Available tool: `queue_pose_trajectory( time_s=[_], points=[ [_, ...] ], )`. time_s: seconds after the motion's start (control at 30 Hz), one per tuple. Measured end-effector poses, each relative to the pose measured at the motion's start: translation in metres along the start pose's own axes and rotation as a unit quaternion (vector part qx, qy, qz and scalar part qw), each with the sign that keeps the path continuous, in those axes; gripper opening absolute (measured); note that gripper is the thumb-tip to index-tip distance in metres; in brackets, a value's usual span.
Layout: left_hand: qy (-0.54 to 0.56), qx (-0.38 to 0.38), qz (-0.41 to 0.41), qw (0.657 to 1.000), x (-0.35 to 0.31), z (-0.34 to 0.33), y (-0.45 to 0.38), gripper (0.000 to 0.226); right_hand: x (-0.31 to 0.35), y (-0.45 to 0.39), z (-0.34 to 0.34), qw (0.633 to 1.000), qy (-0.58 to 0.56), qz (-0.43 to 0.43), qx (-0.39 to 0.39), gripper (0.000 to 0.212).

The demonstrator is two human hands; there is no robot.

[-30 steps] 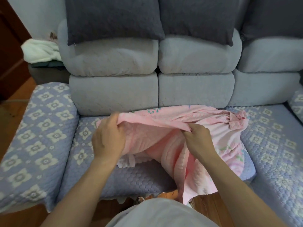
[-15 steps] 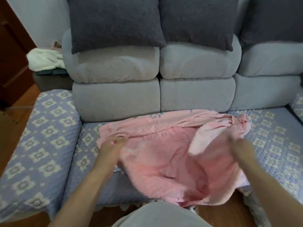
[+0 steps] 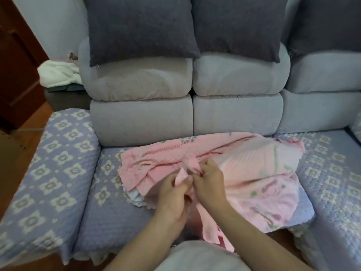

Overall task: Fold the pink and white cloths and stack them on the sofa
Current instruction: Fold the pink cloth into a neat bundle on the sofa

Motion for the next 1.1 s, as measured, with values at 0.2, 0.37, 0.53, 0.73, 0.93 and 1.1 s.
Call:
queue_pose_trajectory(
  time_s=[0.2,0.37,0.53,0.73,0.93,1.1],
  points=[
    [-0.026,-0.028,-0.004,0.999,0.000,0.017,-0.002,0.011,-0.038,0.023,0.013,0.999,0.007,0.037,0.034,0.037],
    [-0.123,-0.016,0.008,0.992,0.009,0.016,0.002,0.012,-0.048,0.029,0.025,0.997,-0.033,-0.064,0.015,0.047],
    [-0.176,-0.009,0.044,0.983,0.021,0.015,0.001,0.013,-0.052,0.015,0.037,0.979,-0.059,-0.191,-0.038,0.051],
    [-0.104,0.029,0.098,0.989,0.022,0.005,0.001,0.009,-0.049,0.016,0.036,0.981,-0.096,-0.170,0.012,0.016],
    [-0.061,0.033,0.139,0.988,0.021,0.001,0.008,0.012,-0.031,0.017,0.046,0.994,-0.015,0.039,-0.100,0.018],
    [-0.075,0.031,0.140,0.987,0.015,0.003,0.005,0.017,-0.017,0.039,0.039,0.950,0.076,0.299,-0.055,0.023]
  ],
)
Point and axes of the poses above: each hand's wrist, its own y-axis away from the middle knuckle, its own z-axis out of the back of the hand, x = y × z, the point moved 4 cm from there along -y, towards the middle knuckle, and after that the axes turned 11 degrees about -x, right-handed, at the moved point
